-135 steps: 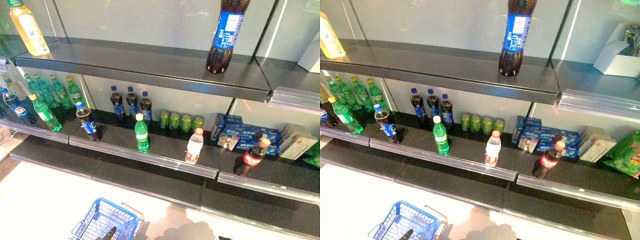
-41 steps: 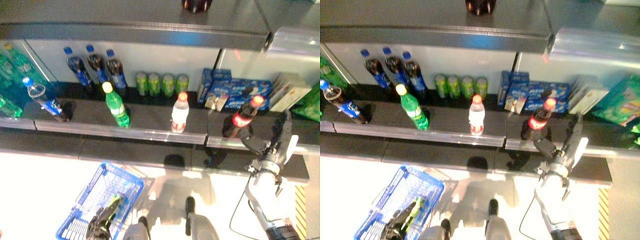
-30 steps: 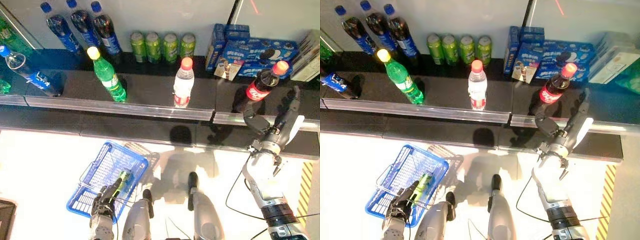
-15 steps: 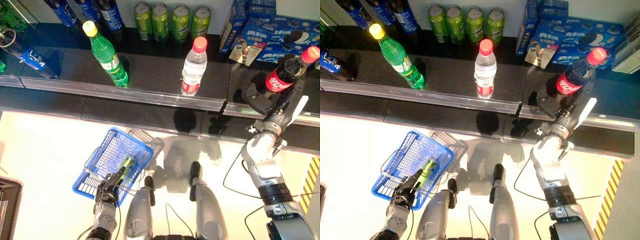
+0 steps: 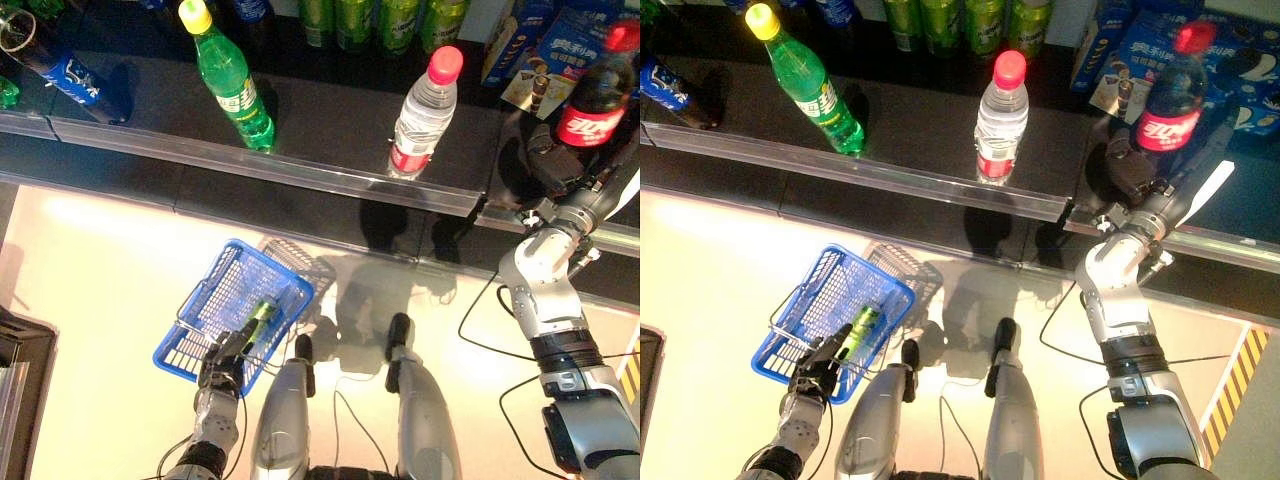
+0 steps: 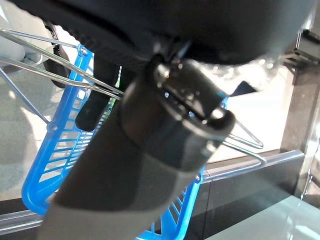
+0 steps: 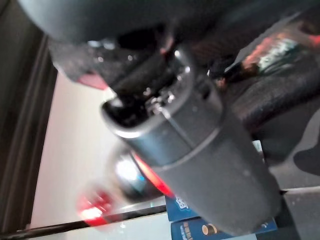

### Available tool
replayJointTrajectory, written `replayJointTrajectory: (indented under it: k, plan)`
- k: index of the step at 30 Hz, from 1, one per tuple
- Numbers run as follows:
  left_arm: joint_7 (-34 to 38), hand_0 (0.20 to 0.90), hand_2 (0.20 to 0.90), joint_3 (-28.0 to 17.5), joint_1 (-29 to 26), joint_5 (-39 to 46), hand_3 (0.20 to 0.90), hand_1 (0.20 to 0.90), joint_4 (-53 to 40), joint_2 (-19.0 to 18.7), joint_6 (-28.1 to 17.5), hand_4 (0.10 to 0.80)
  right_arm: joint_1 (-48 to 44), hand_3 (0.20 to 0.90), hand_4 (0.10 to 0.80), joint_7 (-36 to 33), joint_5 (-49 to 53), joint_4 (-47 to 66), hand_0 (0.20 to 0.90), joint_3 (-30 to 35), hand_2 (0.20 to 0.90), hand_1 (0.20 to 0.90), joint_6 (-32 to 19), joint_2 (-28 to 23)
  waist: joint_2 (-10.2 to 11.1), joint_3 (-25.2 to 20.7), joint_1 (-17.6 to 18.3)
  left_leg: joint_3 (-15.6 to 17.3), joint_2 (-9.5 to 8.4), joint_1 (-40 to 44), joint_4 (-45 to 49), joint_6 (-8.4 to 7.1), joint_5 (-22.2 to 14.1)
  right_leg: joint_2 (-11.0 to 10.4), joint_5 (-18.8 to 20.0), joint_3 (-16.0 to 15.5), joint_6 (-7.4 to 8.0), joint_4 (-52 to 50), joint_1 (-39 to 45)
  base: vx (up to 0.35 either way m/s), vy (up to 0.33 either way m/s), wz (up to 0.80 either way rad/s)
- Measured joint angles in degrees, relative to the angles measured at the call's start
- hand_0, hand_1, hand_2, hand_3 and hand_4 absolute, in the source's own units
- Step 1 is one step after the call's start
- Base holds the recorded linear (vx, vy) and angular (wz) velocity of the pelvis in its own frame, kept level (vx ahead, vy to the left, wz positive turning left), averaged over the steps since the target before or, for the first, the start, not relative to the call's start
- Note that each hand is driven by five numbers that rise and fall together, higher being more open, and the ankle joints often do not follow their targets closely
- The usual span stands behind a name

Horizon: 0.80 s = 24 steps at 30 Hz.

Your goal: Pick up the drink and place into the basket.

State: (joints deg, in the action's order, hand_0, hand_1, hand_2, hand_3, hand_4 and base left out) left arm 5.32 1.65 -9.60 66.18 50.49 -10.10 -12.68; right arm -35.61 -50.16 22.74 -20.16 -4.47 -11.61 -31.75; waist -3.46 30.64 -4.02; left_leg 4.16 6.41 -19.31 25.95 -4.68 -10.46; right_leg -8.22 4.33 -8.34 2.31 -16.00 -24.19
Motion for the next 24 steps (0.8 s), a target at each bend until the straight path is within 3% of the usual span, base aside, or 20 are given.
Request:
replayJointTrajectory:
  k: [1, 2, 3, 18, 19, 20, 21, 24]
  plan:
    - [0.0, 0.3, 0.3, 0.0, 0.0, 0.0, 0.2, 0.3, 0.0, 0.0, 0.0, 0.1, -0.1, 0.464, 0.364, -0.1, 0.1, -0.3, 0.526, 0.1, 0.526, 0.526, 0.0, 0.0, 0.0, 0.0, -0.3, -0.1, 0.0, 0.0, 0.0, -0.01, 0.0, 0.0, 0.0, -0.1, -0.05, -0.1, 0.0, -0.005, 0.007, 0.05]
    - [0.0, 0.3, 0.3, 0.0, 0.0, 0.1, 0.2, 0.3, 0.0, 0.0, 0.0, 0.1, -0.2, 0.296, 0.196, -0.1, 0.2, -0.7, 0.382, 0.1, 0.382, 0.382, 0.0, 0.0, 0.0, 0.0, -0.4, -0.1, -0.01, 0.0, 0.0, -0.05, 0.0, -0.1, -0.1, -0.2, -0.08, -0.3, 0.0, -0.005, 0.005, 0.06]
    - [0.0, 0.3, 0.3, 0.0, 0.0, 0.3, 0.2, 0.3, 0.0, 0.0, 0.0, 0.1, -0.3, 0.2, 0.1, -0.1, 0.3, -1.1, 0.3, 0.2, 0.3, 0.3, 0.0, 0.0, 0.0, 0.0, -0.4, -0.1, -0.06, 0.0, 0.0, -0.1, 0.1, -0.1, -0.1, -0.3, -0.11, -0.4, 0.0, -0.003, 0.001, 0.07]
    - [0.1, 0.3, 0.3, -0.1, 0.1, 0.5, 0.2, 0.3, 0.1, 0.0, 0.6, 0.1, -3.2, 0.2, 0.1, 0.1, 2.7, -8.8, 0.3, 2.2, 0.3, 0.3, 0.0, -2.5, 0.0, 0.0, -0.5, -0.7, -0.71, 0.1, 0.2, -0.31, 0.2, -0.8, -0.6, -0.7, 0.09, -1.2, 0.3, 0.0, -0.001, 0.01]
    - [0.1, 0.3, 0.3, -0.1, 0.1, 0.5, 0.2, 0.3, 0.1, 0.0, 0.6, 0.1, -3.2, 0.271, 0.171, 0.1, 2.8, -8.8, 0.361, 2.2, 0.361, 0.361, 0.0, -2.5, 0.0, 0.0, -0.4, -0.7, -0.72, 0.2, 0.2, -0.31, 0.2, -0.9, -0.6, -0.7, 0.09, -1.4, 0.3, 0.0, 0.0, 0.0]
    - [0.1, 0.3, 0.3, -0.1, 0.1, 0.5, 0.2, 0.3, 0.1, 0.0, 0.7, 0.1, -3.2, 0.483, 0.383, 0.4, 2.8, -8.8, 0.542, 2.3, 0.542, 0.542, 0.0, -2.5, 0.0, 0.0, -0.4, -0.7, -0.72, 0.3, 0.2, -0.31, 0.2, -0.9, -0.7, -0.7, 0.11, -1.7, 0.3, 0.0, 0.0, 0.0]
    - [0.1, 0.3, 0.3, -0.1, 0.1, 0.5, 0.2, 0.3, 0.1, 0.0, 0.7, 0.1, -3.2, 0.9, 0.8, 1.3, 2.8, -8.8, 0.9, 2.3, 0.9, 0.9, 0.3, -2.7, 0.0, 0.0, -0.4, -0.7, -0.73, 0.4, 0.2, -0.31, 0.2, -0.9, -0.8, -0.7, 0.07, -1.8, 0.3, 0.0, 0.0, 0.0]
    - [0.1, 0.3, 0.3, -0.3, 0.1, 0.5, 0.2, 0.3, 0.1, 0.0, 1.0, 0.1, -3.1, 0.9, 0.8, 4.8, 2.8, -8.8, 0.9, 2.4, 0.9, 0.9, 2.0, -3.7, 0.0, 0.0, -0.4, -0.8, -0.72, 0.6, 0.3, -0.31, 0.2, -0.9, -0.8, -0.7, 0.05, -1.9, 0.6, 0.0, 0.0, 0.0]
